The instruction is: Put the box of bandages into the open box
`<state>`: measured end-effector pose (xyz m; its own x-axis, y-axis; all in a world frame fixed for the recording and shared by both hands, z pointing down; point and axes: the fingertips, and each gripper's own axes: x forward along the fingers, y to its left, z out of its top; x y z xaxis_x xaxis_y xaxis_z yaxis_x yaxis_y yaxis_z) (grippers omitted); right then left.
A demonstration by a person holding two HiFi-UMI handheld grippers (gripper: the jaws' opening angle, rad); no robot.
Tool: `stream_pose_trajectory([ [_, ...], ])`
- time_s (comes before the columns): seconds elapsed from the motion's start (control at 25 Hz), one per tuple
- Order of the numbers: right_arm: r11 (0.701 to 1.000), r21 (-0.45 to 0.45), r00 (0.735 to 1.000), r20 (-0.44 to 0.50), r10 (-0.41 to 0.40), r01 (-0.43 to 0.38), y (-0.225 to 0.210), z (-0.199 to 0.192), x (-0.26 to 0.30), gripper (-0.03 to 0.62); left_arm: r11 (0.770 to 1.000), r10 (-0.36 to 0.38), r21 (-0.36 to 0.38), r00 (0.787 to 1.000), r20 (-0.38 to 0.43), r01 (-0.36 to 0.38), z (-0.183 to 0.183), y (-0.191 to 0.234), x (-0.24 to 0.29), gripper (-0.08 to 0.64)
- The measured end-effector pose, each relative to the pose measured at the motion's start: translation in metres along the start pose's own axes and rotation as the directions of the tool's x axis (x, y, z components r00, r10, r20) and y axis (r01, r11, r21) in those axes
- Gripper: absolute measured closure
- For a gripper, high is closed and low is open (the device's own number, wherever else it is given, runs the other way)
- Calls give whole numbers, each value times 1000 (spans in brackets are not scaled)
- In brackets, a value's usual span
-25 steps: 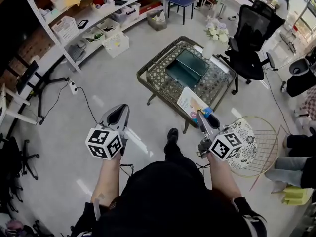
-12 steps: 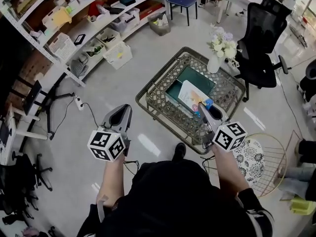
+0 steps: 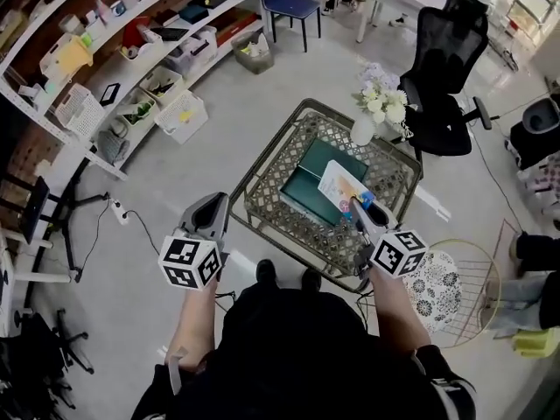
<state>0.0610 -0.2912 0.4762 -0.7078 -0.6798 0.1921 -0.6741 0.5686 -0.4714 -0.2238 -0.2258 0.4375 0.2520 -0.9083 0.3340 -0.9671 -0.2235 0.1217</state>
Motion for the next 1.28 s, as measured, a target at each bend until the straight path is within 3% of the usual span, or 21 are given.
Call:
stream_pose_trajectory([
  [0.28,995,69,998,-4,-68,69,19,-21,25,500,988,-144,44,989,-32,145,-5,21,40,537],
  [0.6,981,111,987,-24,-157,159,24,-42,18,499,957,-288,-2,954,-80,289,-21,4,71,537],
  [0.88,962,161,974,-74,-212,222,-12,-70,31,499,948,-318,2,943,-100,320,-15,6,104,537],
  [1.28,931,255,954,-215,-208,260,-68,-124,55,499,945,-324,-25,919,-225,327,-41,-5,144,537],
])
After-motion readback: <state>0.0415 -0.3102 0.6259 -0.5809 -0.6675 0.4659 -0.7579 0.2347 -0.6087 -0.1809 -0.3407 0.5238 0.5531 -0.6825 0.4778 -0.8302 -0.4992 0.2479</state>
